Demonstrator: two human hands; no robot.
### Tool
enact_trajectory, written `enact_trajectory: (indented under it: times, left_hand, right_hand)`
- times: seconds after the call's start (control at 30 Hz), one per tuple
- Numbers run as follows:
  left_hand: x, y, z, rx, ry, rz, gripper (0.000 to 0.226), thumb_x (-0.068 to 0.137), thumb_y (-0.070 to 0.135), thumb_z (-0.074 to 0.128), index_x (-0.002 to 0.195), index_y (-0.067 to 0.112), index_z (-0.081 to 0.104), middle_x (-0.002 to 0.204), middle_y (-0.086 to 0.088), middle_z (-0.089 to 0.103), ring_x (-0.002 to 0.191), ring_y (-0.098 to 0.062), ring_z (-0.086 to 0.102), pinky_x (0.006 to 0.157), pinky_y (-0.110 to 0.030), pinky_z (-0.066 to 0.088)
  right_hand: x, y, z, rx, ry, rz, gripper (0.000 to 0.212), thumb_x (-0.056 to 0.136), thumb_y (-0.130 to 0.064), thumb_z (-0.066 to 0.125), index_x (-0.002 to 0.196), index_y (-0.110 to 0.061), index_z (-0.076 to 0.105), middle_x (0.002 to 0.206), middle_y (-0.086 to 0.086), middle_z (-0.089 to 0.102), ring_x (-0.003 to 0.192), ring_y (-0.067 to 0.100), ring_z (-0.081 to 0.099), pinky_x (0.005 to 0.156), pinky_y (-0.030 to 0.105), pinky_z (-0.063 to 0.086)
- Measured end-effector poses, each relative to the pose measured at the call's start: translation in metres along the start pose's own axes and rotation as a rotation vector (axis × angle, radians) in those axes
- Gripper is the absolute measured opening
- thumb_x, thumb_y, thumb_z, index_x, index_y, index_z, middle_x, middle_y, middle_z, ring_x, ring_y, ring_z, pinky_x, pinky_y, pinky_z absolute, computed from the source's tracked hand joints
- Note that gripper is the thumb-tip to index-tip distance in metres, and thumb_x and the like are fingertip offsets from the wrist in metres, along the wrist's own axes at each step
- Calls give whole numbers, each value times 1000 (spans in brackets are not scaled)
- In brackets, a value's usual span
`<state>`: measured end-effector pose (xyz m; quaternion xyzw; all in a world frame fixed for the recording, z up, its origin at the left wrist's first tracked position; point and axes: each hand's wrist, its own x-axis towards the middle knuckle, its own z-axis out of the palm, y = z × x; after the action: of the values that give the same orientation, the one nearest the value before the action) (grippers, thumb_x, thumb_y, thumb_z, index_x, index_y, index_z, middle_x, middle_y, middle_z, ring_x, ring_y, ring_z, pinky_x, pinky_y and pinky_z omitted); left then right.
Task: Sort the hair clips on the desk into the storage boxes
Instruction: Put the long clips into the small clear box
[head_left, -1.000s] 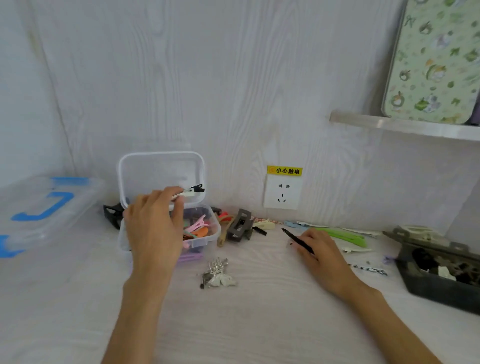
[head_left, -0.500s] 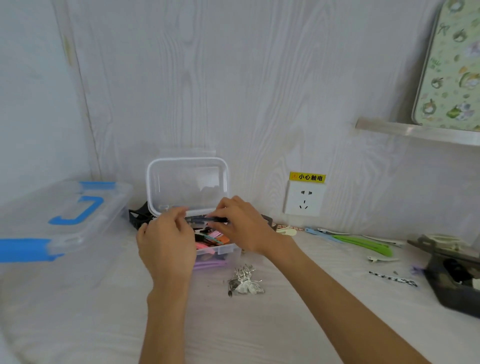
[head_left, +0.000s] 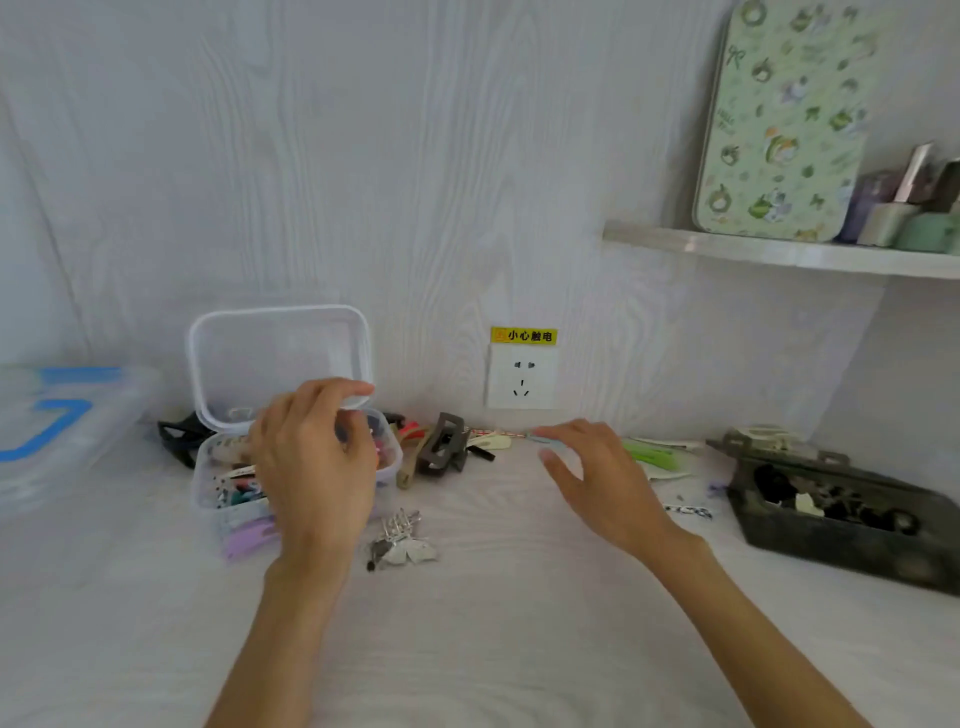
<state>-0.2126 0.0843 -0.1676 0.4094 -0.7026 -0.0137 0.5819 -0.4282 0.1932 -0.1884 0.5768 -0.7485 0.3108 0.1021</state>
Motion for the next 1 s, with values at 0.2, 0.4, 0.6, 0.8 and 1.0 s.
enact_trajectory:
  times: [0.2,0.4,0.6,0.8,1.0]
  left_hand:
    - [-34,47,56,39,-520,281,43,84,0,51,121,21,58,124,4,60,112,-18,54,91,-31,43]
    - [-54,49,104,396,-884,306,47,94,18,36,140,11,30,146,-6,36,133,-23,33,103,-35,31]
    - [-51,41,110,193,-817,325,41,88,13,42,122,30,57,128,7,58,119,-17,50,96,-32,36]
    - [-42,31,100,24,-755,345,52,82,-2,47,125,26,57,133,7,53,125,-15,44,102,-30,37]
    - [-45,22,108,346,-760,364,49,96,27,35,144,20,31,144,3,41,136,-20,25,108,-34,24]
  right_hand:
    - [-37,75,-18,-372,-264,441,51,98,-27,27,146,-13,18,156,8,14,143,24,15,117,40,14]
    - [-36,76,-9,-442,-173,396,46,93,-17,35,139,-16,33,146,6,35,132,22,35,109,32,25]
    - [-31,82,-9,-283,-64,272,29,95,-18,44,116,-24,62,110,2,55,109,22,47,86,31,35]
    - [-28,78,-4,-276,-52,226,22,94,-30,49,107,-25,67,100,0,60,104,22,48,77,31,28]
    - [-31,74,-3,-133,-62,203,21,94,-29,49,103,-22,66,98,-1,58,102,19,51,76,33,41]
